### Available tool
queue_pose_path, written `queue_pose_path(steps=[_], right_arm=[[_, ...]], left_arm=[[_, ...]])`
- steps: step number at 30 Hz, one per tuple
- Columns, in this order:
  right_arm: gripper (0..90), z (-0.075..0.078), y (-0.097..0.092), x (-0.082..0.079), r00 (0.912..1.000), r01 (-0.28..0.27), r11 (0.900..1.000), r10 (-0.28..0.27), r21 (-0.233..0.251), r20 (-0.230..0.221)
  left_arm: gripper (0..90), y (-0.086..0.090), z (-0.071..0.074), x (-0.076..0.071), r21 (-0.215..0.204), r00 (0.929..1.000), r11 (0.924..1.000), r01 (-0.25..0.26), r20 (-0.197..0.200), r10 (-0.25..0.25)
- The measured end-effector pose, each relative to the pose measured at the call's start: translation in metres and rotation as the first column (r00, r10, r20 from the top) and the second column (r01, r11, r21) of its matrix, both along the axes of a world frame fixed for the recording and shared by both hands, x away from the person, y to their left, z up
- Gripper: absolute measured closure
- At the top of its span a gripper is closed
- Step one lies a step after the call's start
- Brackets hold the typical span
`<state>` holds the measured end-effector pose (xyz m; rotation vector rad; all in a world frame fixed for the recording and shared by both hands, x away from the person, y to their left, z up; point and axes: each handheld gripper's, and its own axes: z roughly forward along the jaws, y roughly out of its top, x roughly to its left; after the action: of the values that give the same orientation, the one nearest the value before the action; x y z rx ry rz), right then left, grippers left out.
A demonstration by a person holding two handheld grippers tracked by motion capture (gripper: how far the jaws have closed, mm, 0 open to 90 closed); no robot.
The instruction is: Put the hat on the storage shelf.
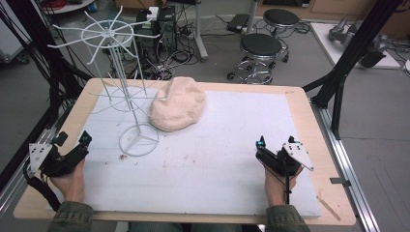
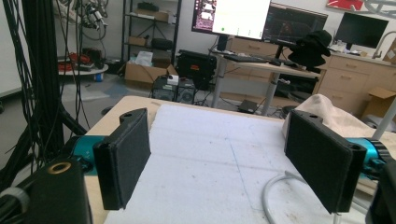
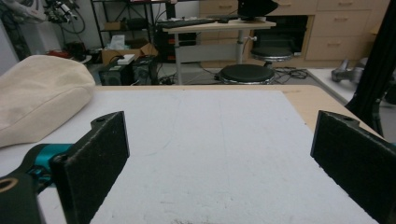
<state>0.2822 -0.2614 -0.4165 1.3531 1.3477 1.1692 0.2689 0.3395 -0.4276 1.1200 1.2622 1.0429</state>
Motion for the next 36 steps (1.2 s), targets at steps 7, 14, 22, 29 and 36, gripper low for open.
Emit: queue_pose_path(steps=[7,14,22,29,36], right_arm=[[3.3,0.018,-0.001,0.009,0.9952,-0.094,0.9955,0.094,-0.013,0.028],[3.3,0.035,0.002,0.024,0.9877,-0.152,0.9882,0.151,0.016,0.039],[3.4,0.061,0.017,0.056,0.972,-0.233,0.9725,0.233,-0.012,0.031],[3.4,0.072,0.031,0.076,0.9615,-0.272,0.9621,0.272,-0.02,0.036],[3.4,0.08,0.047,0.095,0.9428,-0.332,0.9422,0.333,-0.045,0.016]], left_arm=[[22.7,-0.001,-0.002,0.0,-0.004,1.0,1.0,0.0,-0.005,0.0],[22.7,-0.006,-0.002,0.003,-0.002,0.9999,0.9999,0.012,-0.006,-0.012],[22.7,-0.011,-0.003,0.003,0.003,0.9996,0.9996,0.028,-0.011,-0.028],[22.7,-0.009,-0.004,0.004,-0.01,0.9996,0.9996,0.025,-0.012,-0.025],[22.7,-0.008,-0.003,0.004,-0.014,0.9997,0.9997,0.021,-0.009,-0.021]])
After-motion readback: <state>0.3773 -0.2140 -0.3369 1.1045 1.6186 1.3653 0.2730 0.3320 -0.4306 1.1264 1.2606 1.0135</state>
